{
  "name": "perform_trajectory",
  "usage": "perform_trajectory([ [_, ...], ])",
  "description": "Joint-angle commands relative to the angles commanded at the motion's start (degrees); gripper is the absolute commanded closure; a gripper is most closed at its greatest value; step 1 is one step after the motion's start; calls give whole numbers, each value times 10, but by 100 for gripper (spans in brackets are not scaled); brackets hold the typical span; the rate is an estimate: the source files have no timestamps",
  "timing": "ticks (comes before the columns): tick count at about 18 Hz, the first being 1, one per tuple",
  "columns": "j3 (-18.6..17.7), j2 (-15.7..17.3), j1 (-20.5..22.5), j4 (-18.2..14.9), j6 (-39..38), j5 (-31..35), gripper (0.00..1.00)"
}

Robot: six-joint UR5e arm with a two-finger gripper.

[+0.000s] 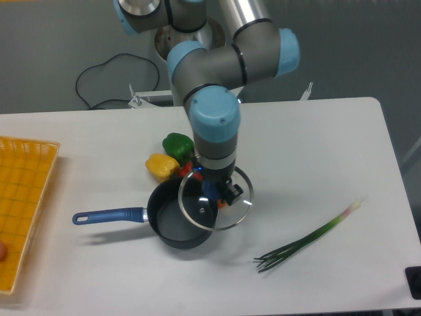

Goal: Open the lid
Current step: 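Lift the glass lid up off the saucepan by its knob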

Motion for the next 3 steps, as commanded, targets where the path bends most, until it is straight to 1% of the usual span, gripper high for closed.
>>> perform_trajectory([
  [3,0,0,9,-2,2,0,66],
])
